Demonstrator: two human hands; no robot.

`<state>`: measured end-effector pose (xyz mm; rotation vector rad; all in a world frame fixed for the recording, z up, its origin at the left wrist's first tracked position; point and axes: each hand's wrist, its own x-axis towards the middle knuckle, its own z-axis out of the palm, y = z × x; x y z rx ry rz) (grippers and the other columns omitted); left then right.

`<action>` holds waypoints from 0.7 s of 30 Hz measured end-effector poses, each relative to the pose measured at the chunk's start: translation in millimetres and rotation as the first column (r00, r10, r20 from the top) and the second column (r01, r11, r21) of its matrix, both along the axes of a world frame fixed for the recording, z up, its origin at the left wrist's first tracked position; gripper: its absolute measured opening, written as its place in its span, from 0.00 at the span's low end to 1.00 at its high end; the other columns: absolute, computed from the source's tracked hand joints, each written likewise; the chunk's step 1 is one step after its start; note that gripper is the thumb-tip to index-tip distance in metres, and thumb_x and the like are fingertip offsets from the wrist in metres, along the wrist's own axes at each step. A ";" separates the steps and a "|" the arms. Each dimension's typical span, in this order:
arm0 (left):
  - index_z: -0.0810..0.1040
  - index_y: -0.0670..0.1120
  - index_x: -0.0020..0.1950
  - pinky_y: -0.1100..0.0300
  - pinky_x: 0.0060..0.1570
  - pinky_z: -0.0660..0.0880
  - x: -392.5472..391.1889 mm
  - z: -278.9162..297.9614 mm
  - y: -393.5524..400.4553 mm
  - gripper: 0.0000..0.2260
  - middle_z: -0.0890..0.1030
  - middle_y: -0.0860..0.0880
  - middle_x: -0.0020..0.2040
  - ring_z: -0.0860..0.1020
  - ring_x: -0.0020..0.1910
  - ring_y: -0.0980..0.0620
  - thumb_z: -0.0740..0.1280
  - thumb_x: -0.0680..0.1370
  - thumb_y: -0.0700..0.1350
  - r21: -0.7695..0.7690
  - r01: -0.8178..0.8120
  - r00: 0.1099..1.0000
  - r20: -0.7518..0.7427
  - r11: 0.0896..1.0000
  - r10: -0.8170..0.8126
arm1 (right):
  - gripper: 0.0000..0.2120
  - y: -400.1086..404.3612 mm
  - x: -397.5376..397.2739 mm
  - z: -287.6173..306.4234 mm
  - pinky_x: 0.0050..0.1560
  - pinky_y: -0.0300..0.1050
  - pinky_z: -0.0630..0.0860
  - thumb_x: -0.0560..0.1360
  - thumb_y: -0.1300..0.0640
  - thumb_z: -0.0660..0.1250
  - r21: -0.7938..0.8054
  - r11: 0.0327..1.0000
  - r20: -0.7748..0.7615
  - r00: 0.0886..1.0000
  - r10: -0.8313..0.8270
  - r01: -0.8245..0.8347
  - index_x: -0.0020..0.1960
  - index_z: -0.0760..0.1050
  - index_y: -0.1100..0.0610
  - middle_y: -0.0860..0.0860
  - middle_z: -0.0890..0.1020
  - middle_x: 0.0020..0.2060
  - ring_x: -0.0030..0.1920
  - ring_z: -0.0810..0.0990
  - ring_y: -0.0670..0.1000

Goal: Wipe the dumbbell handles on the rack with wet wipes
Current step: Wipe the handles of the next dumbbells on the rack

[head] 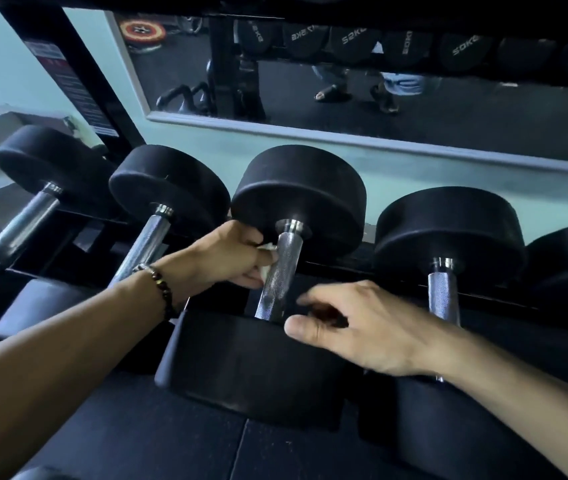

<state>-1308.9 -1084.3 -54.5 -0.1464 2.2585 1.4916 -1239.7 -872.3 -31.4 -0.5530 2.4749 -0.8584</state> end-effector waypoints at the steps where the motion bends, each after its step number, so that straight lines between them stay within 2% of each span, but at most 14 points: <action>1: 0.74 0.33 0.46 0.48 0.56 0.79 1.3 0.0 -5.6 0.10 0.78 0.39 0.43 0.79 0.46 0.42 0.71 0.76 0.40 0.044 0.054 0.996 0.066 0.998 -0.057 | 0.40 -1.9 4.2 -2.2 0.56 0.44 0.78 0.63 0.18 0.51 0.024 1.000 0.010 1.000 0.019 -0.020 0.58 0.78 0.44 0.43 0.83 0.52 0.52 0.80 0.41; 2: 0.73 0.28 0.50 0.49 0.56 0.77 1.7 0.8 -9.9 0.15 0.77 0.38 0.45 0.77 0.47 0.40 0.71 0.73 0.39 0.093 0.106 0.985 0.127 0.990 -0.117 | 0.41 -2.8 7.2 -4.2 0.55 0.46 0.78 0.64 0.17 0.49 0.035 0.999 0.011 1.000 0.015 -0.015 0.58 0.78 0.45 0.44 0.83 0.50 0.51 0.81 0.42; 4: 0.72 0.25 0.56 0.48 0.57 0.78 -2.0 2.9 -14.1 0.19 0.76 0.36 0.49 0.76 0.51 0.39 0.67 0.68 0.33 0.154 0.150 0.962 0.203 0.977 -0.180 | 0.40 -3.3 11.9 -6.4 0.47 0.42 0.77 0.66 0.17 0.47 0.047 0.999 0.005 1.000 -0.025 0.025 0.50 0.78 0.49 0.44 0.82 0.41 0.43 0.80 0.41; 6: 0.75 0.26 0.58 0.50 0.54 0.81 -8.3 1.6 -11.1 0.15 0.78 0.36 0.49 0.78 0.51 0.41 0.63 0.72 0.26 0.191 0.142 0.971 0.166 0.971 -0.174 | 0.38 -5.5 17.3 -5.6 0.39 0.40 0.72 0.67 0.19 0.47 0.076 0.995 0.002 0.998 -0.069 0.068 0.41 0.73 0.52 0.45 0.74 0.32 0.34 0.74 0.43; 7: 0.78 0.29 0.55 0.52 0.51 0.81 -11.2 1.2 -9.1 0.12 0.80 0.37 0.47 0.81 0.48 0.43 0.61 0.75 0.25 0.215 0.102 0.981 0.141 0.971 -0.134 | 0.38 -6.5 19.4 -5.3 0.38 0.42 0.72 0.66 0.19 0.46 0.080 0.993 0.006 0.996 -0.085 0.084 0.41 0.73 0.52 0.46 0.73 0.31 0.33 0.73 0.44; 10: 0.80 0.39 0.54 0.55 0.44 0.83 -16.9 -6.5 -8.9 0.09 0.83 0.41 0.45 0.83 0.40 0.49 0.64 0.78 0.29 0.268 -0.043 0.993 0.116 0.963 0.012 | 0.41 -7.7 26.2 -5.2 0.47 0.47 0.78 0.64 0.16 0.43 0.071 0.989 0.022 0.991 -0.130 0.128 0.50 0.77 0.46 0.46 0.80 0.36 0.39 0.79 0.44; 13: 0.79 0.40 0.57 0.59 0.39 0.82 -16.2 -15.5 -13.4 0.13 0.85 0.43 0.44 0.84 0.39 0.50 0.73 0.74 0.35 0.292 -0.114 0.986 0.151 0.950 0.072 | 0.38 -11.2 34.1 -3.9 0.54 0.46 0.77 0.65 0.17 0.43 0.063 0.979 0.041 0.980 -0.194 0.192 0.55 0.77 0.39 0.42 0.82 0.43 0.48 0.80 0.40; 15: 0.79 0.40 0.55 0.58 0.42 0.83 -16.7 -16.8 -14.8 0.12 0.86 0.44 0.43 0.85 0.41 0.50 0.75 0.73 0.37 0.289 -0.114 0.981 0.187 0.951 0.060 | 0.36 -15.1 41.1 -2.2 0.55 0.46 0.77 0.68 0.19 0.42 0.080 0.969 0.014 0.972 -0.234 0.232 0.55 0.76 0.39 0.41 0.81 0.44 0.49 0.79 0.40; 19: 0.80 0.42 0.49 0.56 0.46 0.82 -22.2 -9.9 -10.0 0.05 0.85 0.46 0.45 0.83 0.45 0.50 0.73 0.75 0.41 0.309 -0.043 0.959 0.280 0.950 -0.047 | 0.39 -31.8 56.8 -0.3 0.63 0.47 0.73 0.71 0.24 0.42 0.088 0.932 -0.063 0.936 -0.346 0.351 0.65 0.75 0.45 0.41 0.81 0.59 0.61 0.77 0.42; 21: 0.80 0.43 0.52 0.55 0.46 0.81 -26.1 -9.7 -7.0 0.06 0.83 0.46 0.48 0.82 0.47 0.49 0.70 0.78 0.43 0.327 -0.004 0.936 0.333 0.945 -0.111 | 0.36 -48.4 62.2 -5.4 0.57 0.48 0.76 0.72 0.24 0.45 -0.051 0.906 -0.036 0.906 -0.422 0.420 0.59 0.78 0.46 0.43 0.83 0.51 0.53 0.80 0.43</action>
